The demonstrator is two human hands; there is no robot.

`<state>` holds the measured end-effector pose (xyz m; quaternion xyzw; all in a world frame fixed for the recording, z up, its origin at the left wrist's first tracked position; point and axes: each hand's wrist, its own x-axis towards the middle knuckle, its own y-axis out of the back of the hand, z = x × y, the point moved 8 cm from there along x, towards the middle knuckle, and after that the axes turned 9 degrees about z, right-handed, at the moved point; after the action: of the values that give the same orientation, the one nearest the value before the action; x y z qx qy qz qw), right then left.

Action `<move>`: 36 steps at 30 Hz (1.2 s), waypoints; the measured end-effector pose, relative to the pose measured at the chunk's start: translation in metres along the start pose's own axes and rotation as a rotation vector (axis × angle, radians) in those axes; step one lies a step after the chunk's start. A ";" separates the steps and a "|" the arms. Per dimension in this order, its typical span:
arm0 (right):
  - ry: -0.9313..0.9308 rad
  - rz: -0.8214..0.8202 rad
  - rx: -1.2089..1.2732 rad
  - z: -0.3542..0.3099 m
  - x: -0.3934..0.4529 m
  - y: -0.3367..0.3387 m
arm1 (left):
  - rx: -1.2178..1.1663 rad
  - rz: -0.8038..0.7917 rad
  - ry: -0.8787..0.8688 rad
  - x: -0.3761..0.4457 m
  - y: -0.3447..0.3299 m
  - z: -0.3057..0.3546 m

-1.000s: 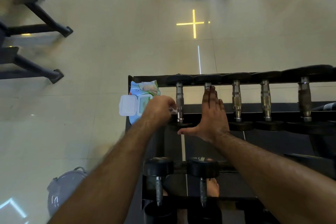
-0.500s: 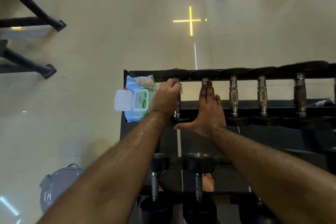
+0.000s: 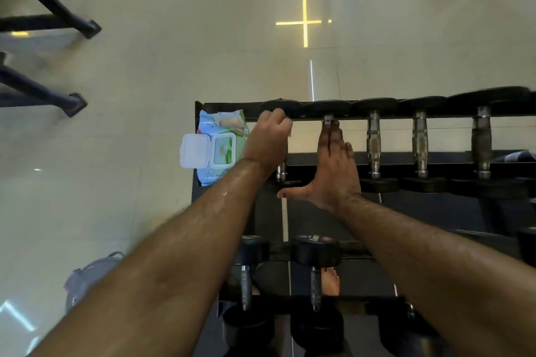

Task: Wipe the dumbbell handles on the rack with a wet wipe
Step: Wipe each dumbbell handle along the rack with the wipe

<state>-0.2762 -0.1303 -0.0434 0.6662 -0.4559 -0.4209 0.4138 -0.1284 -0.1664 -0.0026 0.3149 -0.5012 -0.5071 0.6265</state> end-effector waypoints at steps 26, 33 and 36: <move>0.671 -0.094 -0.361 -0.106 -0.041 -0.028 | -1.028 0.135 1.166 -0.130 0.046 -0.117; 0.480 -0.149 -0.684 -0.139 -0.031 -0.045 | -1.431 0.246 1.459 -0.136 0.068 -0.123; 0.505 -0.086 -0.634 -0.138 -0.029 -0.048 | -1.500 0.229 1.462 -0.136 0.067 -0.122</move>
<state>-0.1413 -0.0677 -0.0414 0.6064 -0.1593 -0.3806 0.6798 0.0108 -0.0313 -0.0206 0.0265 0.4140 -0.3117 0.8548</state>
